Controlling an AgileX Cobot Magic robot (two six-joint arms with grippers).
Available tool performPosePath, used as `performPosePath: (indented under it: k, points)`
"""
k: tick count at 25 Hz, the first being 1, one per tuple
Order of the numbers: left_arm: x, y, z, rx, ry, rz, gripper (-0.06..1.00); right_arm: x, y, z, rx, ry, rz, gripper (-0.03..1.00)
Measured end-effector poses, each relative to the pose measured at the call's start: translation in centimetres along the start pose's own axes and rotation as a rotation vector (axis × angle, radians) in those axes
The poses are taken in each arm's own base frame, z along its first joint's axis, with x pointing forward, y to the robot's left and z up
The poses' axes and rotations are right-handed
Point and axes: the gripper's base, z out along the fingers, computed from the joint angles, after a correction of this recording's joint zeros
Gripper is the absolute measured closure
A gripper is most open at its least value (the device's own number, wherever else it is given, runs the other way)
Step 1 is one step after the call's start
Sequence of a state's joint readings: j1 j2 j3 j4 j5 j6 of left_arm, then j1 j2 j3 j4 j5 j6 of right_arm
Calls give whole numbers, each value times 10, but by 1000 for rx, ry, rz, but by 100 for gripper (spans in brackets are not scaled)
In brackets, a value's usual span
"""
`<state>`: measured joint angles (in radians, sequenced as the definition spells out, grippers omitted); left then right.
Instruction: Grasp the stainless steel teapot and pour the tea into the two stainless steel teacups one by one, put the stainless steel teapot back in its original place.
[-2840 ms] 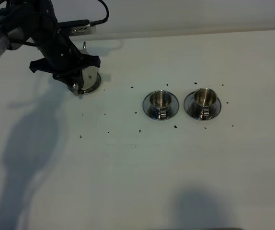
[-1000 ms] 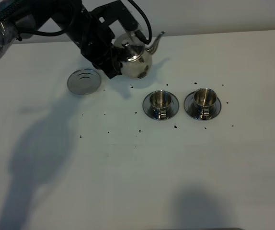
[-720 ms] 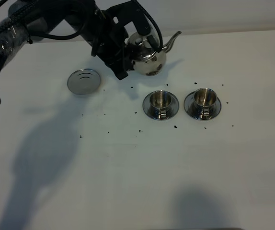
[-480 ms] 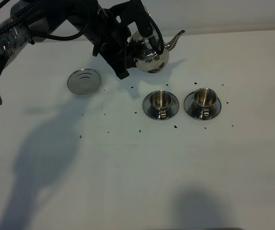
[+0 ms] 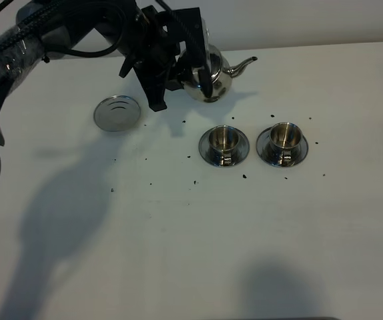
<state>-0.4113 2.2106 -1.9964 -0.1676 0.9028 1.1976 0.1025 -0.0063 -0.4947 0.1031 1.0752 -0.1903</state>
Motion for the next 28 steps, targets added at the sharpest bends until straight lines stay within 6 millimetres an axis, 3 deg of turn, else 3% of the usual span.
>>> performPosePath:
  k: [8,16,20,28]
  points:
    - [5,3,32,-45,27,119,72,0,0,0,0,0,0,48]
    - [-19,0,45,-155,32,245,72,0,0,0,0,0,0,48]
    - [-24,-5,61,-176,58,308,72,0,0,0,0,0,0,48]
    - [-34,-2,70,-280,60,398,72,0,0,0,0,0,0,48]
